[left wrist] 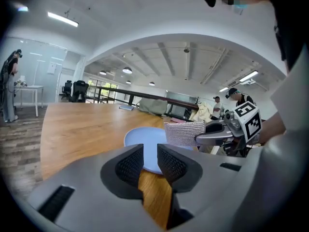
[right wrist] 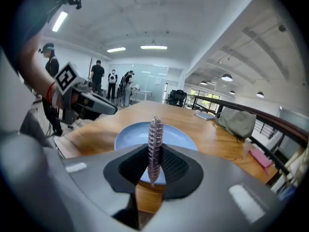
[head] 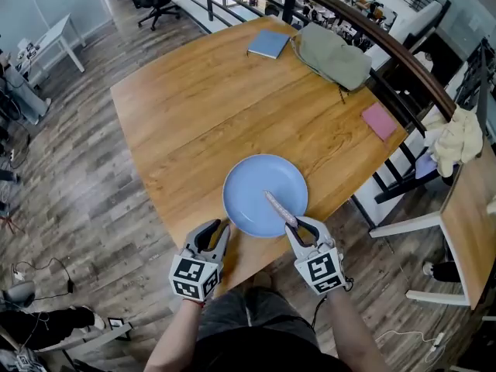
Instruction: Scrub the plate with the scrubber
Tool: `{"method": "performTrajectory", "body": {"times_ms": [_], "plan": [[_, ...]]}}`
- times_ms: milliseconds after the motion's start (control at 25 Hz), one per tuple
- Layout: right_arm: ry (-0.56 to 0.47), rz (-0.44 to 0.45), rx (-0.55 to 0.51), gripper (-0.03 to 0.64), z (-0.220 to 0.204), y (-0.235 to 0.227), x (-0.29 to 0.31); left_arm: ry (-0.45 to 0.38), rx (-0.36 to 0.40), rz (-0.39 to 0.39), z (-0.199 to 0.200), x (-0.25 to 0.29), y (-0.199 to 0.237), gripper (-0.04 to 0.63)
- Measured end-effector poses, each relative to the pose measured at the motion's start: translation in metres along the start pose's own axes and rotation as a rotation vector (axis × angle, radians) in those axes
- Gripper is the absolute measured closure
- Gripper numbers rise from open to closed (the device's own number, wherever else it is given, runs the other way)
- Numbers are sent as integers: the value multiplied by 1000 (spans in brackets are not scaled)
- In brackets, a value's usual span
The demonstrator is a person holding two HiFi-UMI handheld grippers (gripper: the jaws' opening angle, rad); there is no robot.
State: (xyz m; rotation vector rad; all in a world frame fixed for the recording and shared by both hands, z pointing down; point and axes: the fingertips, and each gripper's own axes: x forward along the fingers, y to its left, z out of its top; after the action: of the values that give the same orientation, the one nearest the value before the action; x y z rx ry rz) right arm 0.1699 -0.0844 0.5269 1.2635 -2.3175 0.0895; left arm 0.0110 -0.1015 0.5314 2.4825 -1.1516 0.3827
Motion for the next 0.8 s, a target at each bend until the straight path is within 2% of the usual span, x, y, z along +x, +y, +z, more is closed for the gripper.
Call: {"method": "performTrajectory", "body": {"times_ms": [240,400,600,680,800], "plan": [[193,5,-314,535,-17,12,34,243,-77,-31,-30,33,28,456],[263,21,-476,535,-18,13,52,341,-85,-54,-37,52,40,434],[409,143,-653,535,-44,26,60,440,-155,-82,-44,65,41,436],[468,200,-691,534,-55,32,62,492,-189,-91,-47,68,39,436],[527,258,-726,534,-63,38,64,542,-210,-92,-47,71,36,470]]}}
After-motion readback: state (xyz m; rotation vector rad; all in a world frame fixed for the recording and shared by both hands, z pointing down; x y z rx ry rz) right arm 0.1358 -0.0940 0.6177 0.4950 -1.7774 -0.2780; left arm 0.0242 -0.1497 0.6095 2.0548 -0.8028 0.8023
